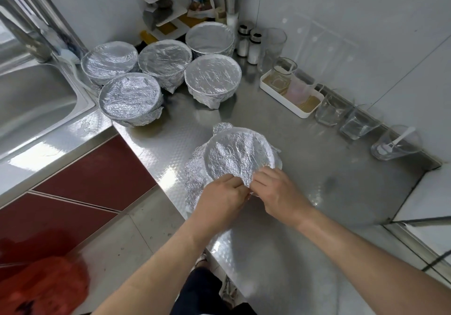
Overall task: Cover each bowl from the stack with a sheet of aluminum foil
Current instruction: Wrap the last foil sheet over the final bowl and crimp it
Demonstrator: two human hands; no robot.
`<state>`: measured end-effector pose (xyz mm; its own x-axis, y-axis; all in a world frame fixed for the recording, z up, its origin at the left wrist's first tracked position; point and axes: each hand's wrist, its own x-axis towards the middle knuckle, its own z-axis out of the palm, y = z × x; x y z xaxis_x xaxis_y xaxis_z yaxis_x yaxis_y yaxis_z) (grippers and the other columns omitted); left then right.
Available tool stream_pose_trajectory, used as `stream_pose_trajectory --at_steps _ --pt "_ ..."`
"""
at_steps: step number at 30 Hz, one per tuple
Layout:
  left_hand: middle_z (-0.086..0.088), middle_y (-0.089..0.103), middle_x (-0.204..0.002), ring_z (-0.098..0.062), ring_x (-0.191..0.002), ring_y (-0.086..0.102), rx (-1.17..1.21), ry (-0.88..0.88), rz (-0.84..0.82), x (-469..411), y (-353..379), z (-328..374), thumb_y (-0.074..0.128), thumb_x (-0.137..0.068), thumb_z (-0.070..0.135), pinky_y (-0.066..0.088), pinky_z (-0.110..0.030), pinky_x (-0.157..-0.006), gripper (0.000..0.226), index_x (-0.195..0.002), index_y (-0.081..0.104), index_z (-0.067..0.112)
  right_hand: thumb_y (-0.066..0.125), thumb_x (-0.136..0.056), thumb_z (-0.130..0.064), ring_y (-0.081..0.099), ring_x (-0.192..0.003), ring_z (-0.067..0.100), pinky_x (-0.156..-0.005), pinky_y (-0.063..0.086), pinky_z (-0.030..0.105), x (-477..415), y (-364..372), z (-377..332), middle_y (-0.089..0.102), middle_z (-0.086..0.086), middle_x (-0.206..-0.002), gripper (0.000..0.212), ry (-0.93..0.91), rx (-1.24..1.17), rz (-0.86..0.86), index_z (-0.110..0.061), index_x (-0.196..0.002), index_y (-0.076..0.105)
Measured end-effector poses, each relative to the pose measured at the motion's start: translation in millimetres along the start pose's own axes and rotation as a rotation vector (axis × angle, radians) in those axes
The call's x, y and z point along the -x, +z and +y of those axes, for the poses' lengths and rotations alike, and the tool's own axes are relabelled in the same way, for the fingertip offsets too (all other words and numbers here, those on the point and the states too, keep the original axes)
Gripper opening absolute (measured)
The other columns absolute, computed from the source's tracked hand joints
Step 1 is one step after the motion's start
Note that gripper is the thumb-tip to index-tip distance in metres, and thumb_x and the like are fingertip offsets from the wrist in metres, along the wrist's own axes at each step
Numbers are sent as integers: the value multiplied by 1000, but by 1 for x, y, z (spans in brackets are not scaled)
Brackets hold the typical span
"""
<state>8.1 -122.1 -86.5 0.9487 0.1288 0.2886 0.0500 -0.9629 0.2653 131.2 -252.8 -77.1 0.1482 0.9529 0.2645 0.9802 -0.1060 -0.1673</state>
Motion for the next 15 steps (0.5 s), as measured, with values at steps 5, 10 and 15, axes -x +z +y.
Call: stream_pose_trajectory --at_steps 5,10,15 --pt "6 59 -67 -16 -66 55 19 -123 -4 -9 6 24 75 -79 31 48 -29 -52 13 -72 71 20 80 -69 -8 56 -86 21 -72 42 31 7 -13 20 60 -5 -85 20 60 -41 -26 -19 -76 64" --pt "7 62 -77 -19 -76 55 174 -203 49 -4 -7 14 48 -88 39 49 -33 -55 32 -80 73 20 70 -78 -17 56 -91 18 -76 50 43 12 -19 18 60 -7 -95 13 261 -257 -16 -20 -90 70" --pt "10 64 -79 -18 -76 55 127 -94 -11 7 -12 -5 49 -88 44 50 -31 -59 34 -79 75 25 71 -81 -25 54 -83 19 -75 48 37 11 -8 1 60 -7 -88 8 193 -241 -19 -19 -86 69"
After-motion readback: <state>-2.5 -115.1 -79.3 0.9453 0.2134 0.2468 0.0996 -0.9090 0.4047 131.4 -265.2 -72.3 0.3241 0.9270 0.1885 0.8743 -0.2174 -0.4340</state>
